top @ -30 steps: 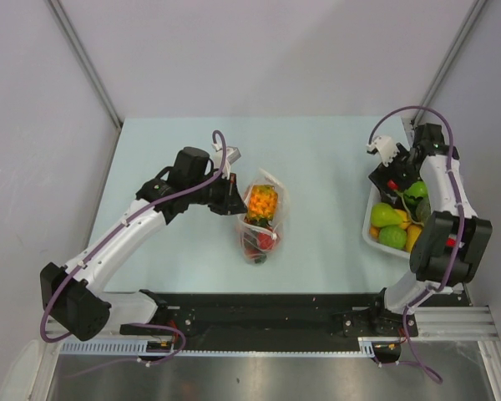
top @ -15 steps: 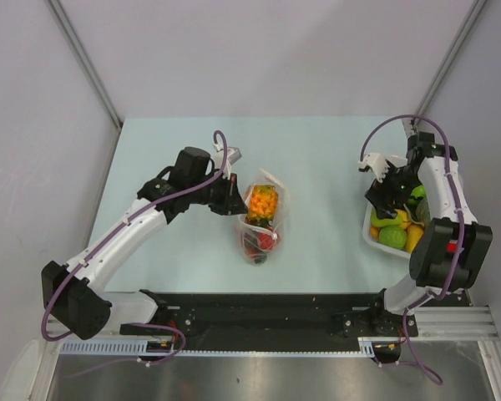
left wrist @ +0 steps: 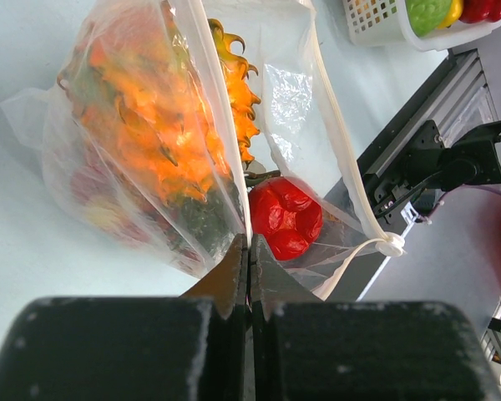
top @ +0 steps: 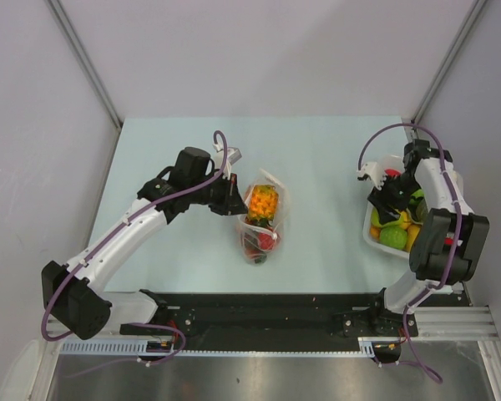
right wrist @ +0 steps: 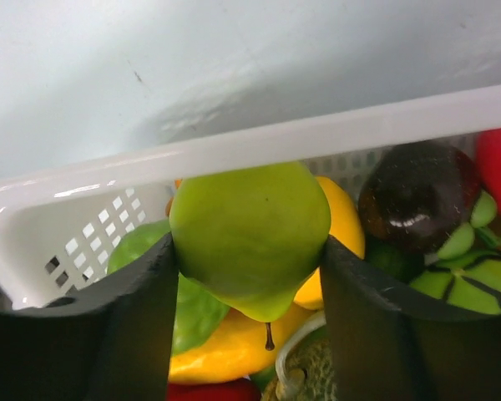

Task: Place the food in the zip-top bag and seal the zipper
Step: Pick up the fake fruit from the bin, then place the fake fruit in the zipper food storage bag.

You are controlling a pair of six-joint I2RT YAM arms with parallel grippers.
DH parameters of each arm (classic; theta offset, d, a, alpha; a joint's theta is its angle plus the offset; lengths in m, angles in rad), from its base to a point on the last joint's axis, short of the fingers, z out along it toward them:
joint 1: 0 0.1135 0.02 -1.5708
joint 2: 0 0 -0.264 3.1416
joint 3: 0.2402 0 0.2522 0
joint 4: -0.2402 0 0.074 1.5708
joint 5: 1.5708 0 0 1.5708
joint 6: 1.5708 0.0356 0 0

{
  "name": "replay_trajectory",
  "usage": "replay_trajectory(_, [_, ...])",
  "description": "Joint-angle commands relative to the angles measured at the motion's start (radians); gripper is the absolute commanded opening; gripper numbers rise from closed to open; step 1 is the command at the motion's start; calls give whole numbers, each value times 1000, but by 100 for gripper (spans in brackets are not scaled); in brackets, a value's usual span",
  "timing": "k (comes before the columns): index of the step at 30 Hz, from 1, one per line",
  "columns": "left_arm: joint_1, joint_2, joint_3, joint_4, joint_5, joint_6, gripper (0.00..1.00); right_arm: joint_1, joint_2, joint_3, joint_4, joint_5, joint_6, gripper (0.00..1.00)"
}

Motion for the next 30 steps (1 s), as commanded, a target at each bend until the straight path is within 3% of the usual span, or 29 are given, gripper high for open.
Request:
replay_trajectory(1, [5, -21, -1, 21, 14, 2, 0, 3, -136, 8, -56, -42, -23, 50])
replay_trajectory(6, [5, -24, -4, 24, 17, -3, 0, 6, -253, 21, -7, -70, 26, 39])
replay_trajectory(10, [5, -24, -6, 27, 17, -4, 0, 20, -290, 106, 35, -212, 138, 35])
replay_trajectory(14, [5, -21, -4, 32, 22, -16, 0, 142, -259, 305, 80, -395, 426, 32])
replay_trajectory(16, [5, -18, -4, 38, 26, -21, 0, 198, -233, 347, 171, -497, 563, 30])
replay_trajectory(18, [5, -16, 2, 38, 34, -27, 0, 338, -224, 369, 303, -553, 759, 29])
replay_trajectory(20, [5, -19, 8, 38, 34, -30, 0, 446, -225, 352, 460, -582, 936, 24])
replay_trajectory(26, [7, -39, 6, 52, 57, -65, 0, 575, -274, 92, 899, -563, 1422, 10])
replay_trajectory(30, [22, -36, -6, 78, 74, -108, 0, 642, -279, -37, 1028, -448, 1696, 4])
